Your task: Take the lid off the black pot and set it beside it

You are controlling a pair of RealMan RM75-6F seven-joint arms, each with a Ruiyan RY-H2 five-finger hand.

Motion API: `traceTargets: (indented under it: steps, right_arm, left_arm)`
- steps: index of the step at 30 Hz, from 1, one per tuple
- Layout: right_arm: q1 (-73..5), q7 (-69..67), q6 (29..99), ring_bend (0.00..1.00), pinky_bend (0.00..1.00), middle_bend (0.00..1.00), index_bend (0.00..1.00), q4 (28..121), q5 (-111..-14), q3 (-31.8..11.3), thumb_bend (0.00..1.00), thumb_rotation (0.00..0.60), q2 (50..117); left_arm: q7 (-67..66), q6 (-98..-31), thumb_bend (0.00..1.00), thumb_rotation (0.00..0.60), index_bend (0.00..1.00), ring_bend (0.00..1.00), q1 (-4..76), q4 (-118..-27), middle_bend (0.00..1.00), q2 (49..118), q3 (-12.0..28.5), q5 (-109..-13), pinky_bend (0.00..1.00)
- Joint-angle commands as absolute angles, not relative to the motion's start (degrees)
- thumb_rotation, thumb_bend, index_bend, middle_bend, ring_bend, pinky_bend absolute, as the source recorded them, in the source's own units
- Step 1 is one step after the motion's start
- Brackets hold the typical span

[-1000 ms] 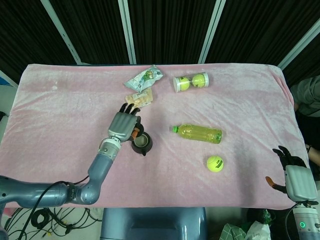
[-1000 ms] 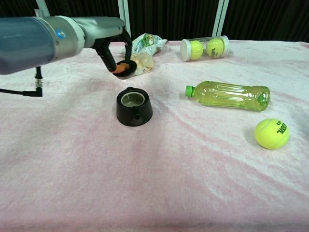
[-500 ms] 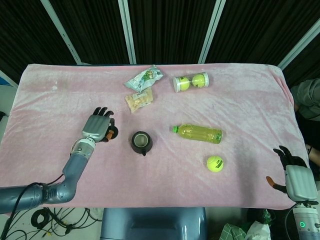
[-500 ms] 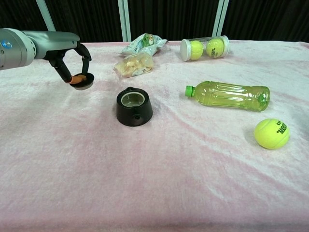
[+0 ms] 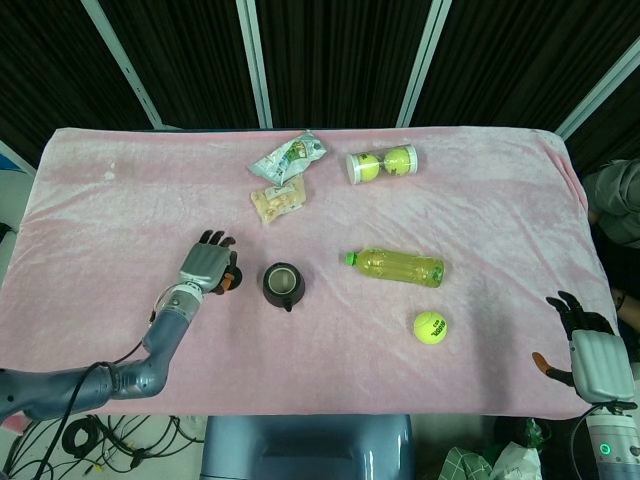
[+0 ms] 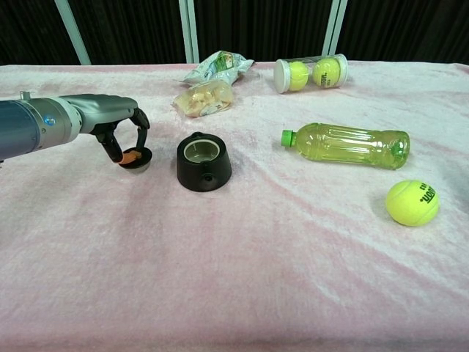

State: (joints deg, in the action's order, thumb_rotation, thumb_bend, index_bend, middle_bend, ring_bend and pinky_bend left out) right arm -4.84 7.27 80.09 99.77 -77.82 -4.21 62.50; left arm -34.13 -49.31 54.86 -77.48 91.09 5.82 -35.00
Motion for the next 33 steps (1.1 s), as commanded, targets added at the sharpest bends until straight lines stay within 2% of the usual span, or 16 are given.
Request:
traceTargets:
  steps: [1,4,5,8,11,14,17,22,24,28,31,33]
  right_arm:
    - [-4.88,7.20,79.98,0.29,0.23,0.12,0.19,99.81,-77.68,-4.26,0.12,0.600,62.50]
    - [-4.95,7.32,79.89,0.29,0.23,0.12,0.19,99.79,-77.75,-4.22,0.12,0.600,62.56]
    - [-4.95,7.34,79.88,0.29,0.23,0.12,0.19,99.78,-77.79,-4.19,0.12,0.600,62.57]
    - [-4.91,7.27,80.01,0.29,0.22,0.12,0.19,99.77,-77.90,-4.20,0.12,0.600,62.60]
    - [-4.91,7.19,79.99,0.29,0.22,0.12,0.19,99.77,-77.83,-4.22,0.12,0.600,62.57]
    - [-4.89,7.08,80.06,0.29,0.22,0.12,0.19,99.76,-77.96,-4.22,0.12,0.600,62.56]
    - [-4.87,6.97,80.02,0.29,0.22,0.12,0.19,99.80,-77.88,-4.23,0.12,0.600,62.50]
    - [-4.82,6.98,80.10,0.29,0.22,0.12,0.19,99.93,-77.83,-4.24,0.12,0.600,62.43]
    - [-4.77,6.92,80.22,0.29,0.23,0.12,0.19,100.01,-77.89,-4.25,0.12,0.600,62.46]
    - [-4.86,7.19,80.22,0.29,0.22,0.12,0.19,99.89,-78.10,-4.19,0.12,0.600,62.68]
    - [-4.97,7.59,80.13,0.29,0.22,0.12,0.19,99.76,-78.01,-4.23,0.12,0.600,63.00]
    - [-5.00,7.87,80.21,0.29,0.23,0.12,0.19,99.67,-78.04,-4.26,0.12,0.600,63.13]
  left_arm:
    - [-35.11,-48.80,0.22,0.600,0.25,0.00,55.19,-77.49,0.04,91.03,5.45,-34.27,0.00]
    - [-36.23,-48.71,0.12,0.600,0.04,0.00,55.65,-78.87,0.00,90.23,5.47,-33.15,0.00]
    - [-35.92,-48.80,0.10,0.600,0.01,0.00,55.70,-79.56,0.00,89.90,5.93,-32.91,0.00]
    - [-33.96,-49.51,0.07,0.600,0.01,0.00,55.60,-82.70,0.00,88.10,7.93,-33.39,0.00]
    - [-33.19,-50.48,0.10,0.600,0.06,0.00,55.68,-86.45,0.00,85.50,9.43,-33.72,0.00]
    - [-31.40,-53.66,0.13,0.600,0.07,0.00,54.60,-92.16,0.00,81.74,11.01,-37.45,0.00]
    - [-31.20,-59.30,0.14,0.600,0.07,0.00,51.63,-99.20,0.00,77.02,10.07,-42.15,0.00]
    - [-32.53,-70.93,0.13,0.600,0.07,0.00,42.83,-112.45,0.00,67.97,3.39,-48.05,0.00]
    - [-31.61,-74.16,0.13,0.600,0.07,0.00,39.90,-114.92,0.00,65.90,1.39,-50.60,0.00]
    - [-24.70,-82.13,0.13,0.600,0.09,0.00,30.52,-118.98,0.00,60.46,-5.53,-60.23,0.00]
    - [-12.44,-87.71,0.14,0.600,0.12,0.00,22.90,-116.27,0.01,56.36,-11.74,-75.25,0.00]
    - [-6.64,-89.59,0.14,0.600,0.14,0.00,20.09,-112.78,0.02,54.74,-14.41,-81.64,0.00]
